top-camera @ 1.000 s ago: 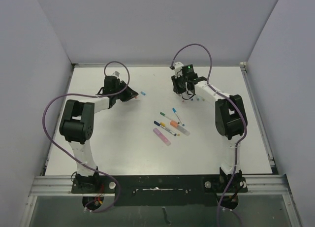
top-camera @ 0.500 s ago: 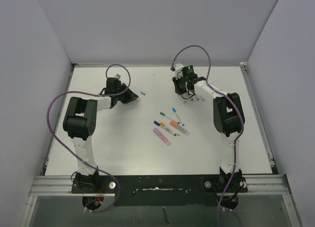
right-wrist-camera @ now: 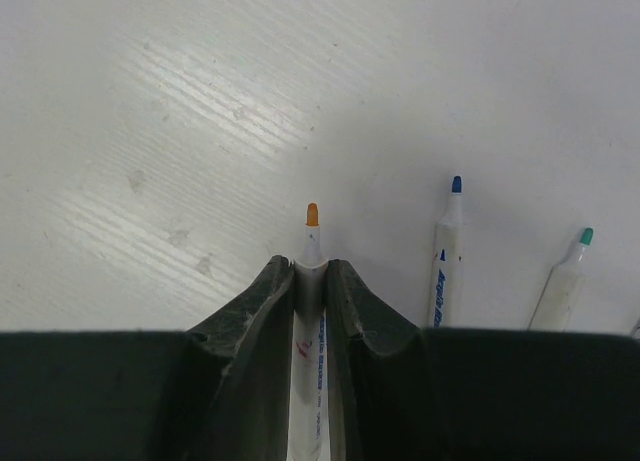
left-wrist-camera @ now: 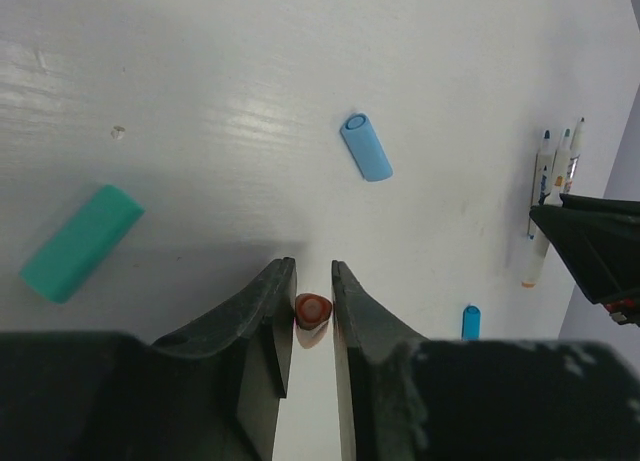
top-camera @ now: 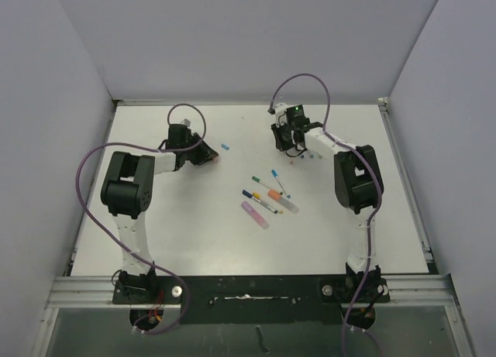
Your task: Open the pen caps
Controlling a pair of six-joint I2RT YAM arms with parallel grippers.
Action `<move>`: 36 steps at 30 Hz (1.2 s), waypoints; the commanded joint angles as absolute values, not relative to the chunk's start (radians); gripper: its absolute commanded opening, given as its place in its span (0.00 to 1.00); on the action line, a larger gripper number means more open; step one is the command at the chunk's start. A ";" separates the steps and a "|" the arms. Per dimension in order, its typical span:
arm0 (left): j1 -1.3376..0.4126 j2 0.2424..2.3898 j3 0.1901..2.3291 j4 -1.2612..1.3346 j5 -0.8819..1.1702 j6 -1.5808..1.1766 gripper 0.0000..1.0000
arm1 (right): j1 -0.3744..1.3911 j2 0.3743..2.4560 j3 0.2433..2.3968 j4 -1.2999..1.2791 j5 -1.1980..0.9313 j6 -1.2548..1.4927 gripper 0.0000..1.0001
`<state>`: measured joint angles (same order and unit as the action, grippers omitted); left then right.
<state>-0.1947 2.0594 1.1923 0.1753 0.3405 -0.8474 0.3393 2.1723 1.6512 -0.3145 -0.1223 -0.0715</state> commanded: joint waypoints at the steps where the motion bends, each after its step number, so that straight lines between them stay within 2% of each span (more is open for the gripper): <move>1: -0.186 2.086 1.233 0.195 0.343 -0.830 0.21 | 0.334 2.189 1.670 -0.288 -0.113 -0.078 0.00; 12: -0.163 2.014 1.203 0.212 0.354 -0.856 0.31 | 0.334 2.204 1.679 -0.300 -0.104 -0.081 0.00; 14: -0.162 1.969 1.180 0.227 0.356 -0.862 0.37 | 0.334 2.209 1.681 -0.304 -0.103 -0.081 0.06; 16: -0.162 1.915 1.151 0.266 0.357 -0.864 0.47 | 0.334 2.213 1.687 -0.311 -0.100 -0.081 0.14; 17: -0.163 1.886 1.134 0.291 0.364 -0.866 0.55 | 0.335 2.214 1.687 -0.314 -0.098 -0.080 0.22; 18: -0.163 1.859 1.116 0.315 0.369 -0.868 0.67 | 0.334 2.214 1.686 -0.314 -0.096 -0.079 0.30; 20: -0.163 1.812 1.084 0.363 0.383 -0.876 0.95 | 0.334 2.212 1.685 -0.312 -0.091 -0.076 0.36; 21: -0.164 1.792 1.066 0.392 0.390 -0.880 0.97 | 0.334 2.211 1.682 -0.308 -0.088 -0.074 0.41; 23: -0.163 1.758 1.032 0.442 0.408 -0.894 0.98 | 0.334 2.205 1.676 -0.297 -0.082 -0.071 0.49; 31: -0.164 1.700 0.922 0.648 0.475 -0.945 0.98 | 0.341 2.034 1.534 -0.171 -0.078 -0.045 0.59; 36: -0.163 1.716 0.867 0.770 0.499 -0.998 0.98 | 0.398 1.897 1.434 -0.211 -0.071 -0.023 0.60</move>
<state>-0.1684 1.7412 0.8917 0.5892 0.4561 -0.9516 0.3458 2.0632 1.4734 -0.2485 -0.0853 -0.0479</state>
